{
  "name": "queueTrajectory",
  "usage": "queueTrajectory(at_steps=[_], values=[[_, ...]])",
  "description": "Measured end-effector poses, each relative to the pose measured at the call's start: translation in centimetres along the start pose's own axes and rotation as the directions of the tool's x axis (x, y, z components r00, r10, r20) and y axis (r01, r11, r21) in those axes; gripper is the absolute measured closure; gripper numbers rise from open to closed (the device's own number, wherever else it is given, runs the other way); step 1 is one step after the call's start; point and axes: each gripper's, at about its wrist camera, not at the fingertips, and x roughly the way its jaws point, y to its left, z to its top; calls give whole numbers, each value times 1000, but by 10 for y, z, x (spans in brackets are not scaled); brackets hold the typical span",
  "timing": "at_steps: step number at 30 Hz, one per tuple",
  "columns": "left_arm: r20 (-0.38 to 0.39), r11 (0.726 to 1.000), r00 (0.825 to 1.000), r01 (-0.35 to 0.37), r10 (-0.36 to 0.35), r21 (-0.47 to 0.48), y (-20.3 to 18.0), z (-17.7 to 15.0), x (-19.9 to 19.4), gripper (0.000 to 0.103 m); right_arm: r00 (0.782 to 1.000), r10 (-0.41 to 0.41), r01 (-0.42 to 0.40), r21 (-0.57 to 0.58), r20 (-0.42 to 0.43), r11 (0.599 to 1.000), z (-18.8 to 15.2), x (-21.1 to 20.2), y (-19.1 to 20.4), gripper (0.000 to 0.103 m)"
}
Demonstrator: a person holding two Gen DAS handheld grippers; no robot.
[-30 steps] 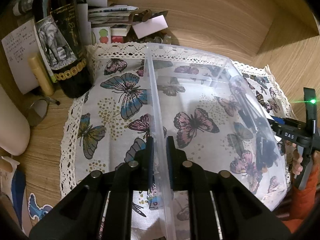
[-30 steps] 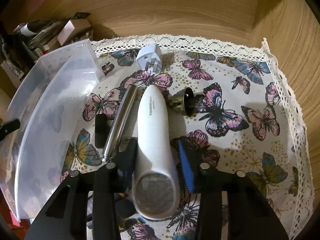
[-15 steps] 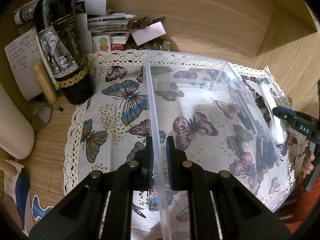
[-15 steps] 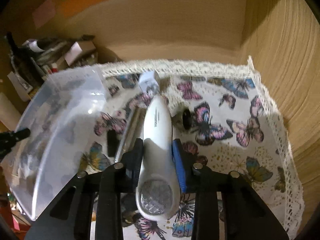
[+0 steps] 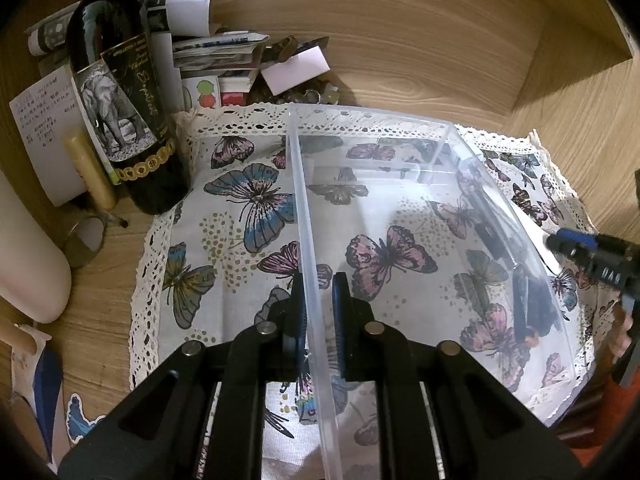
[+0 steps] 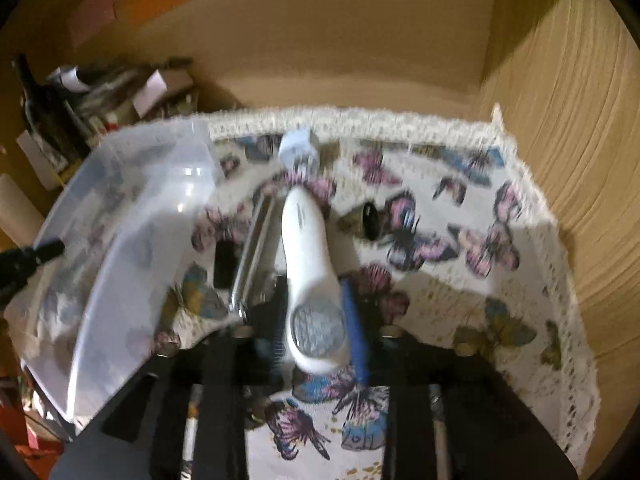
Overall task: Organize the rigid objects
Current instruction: 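Grasp the white lint remover with the right tool, then lower the lint remover into the clear box and open the right tool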
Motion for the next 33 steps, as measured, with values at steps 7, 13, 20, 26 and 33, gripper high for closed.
queueTrajectory(at_steps=[7, 13, 20, 26, 33], values=[[0, 1000, 1000, -1, 1, 0, 0, 0, 0, 91, 998, -7, 7, -9, -62, 1000, -6, 26, -2, 63], [0, 1000, 1000, 2, -2, -2, 1, 1, 1, 90, 998, -9, 9, -2, -59, 1000, -5, 37, -3, 64], [4, 1000, 1000, -3, 3, 8, 1, 1, 2, 90, 998, -38, 39, -20, 58, 999, 1, 4, 4, 65], [9, 1000, 1000, 1, -1, 3, 2, 1, 1, 90, 986, -36, 44, -42, 164, 998, 14, -29, 11, 66], [15, 1000, 1000, 1, -1, 8, 1, 3, 0, 91, 961, -5, 24, -62, 277, 998, 32, -63, 23, 66]])
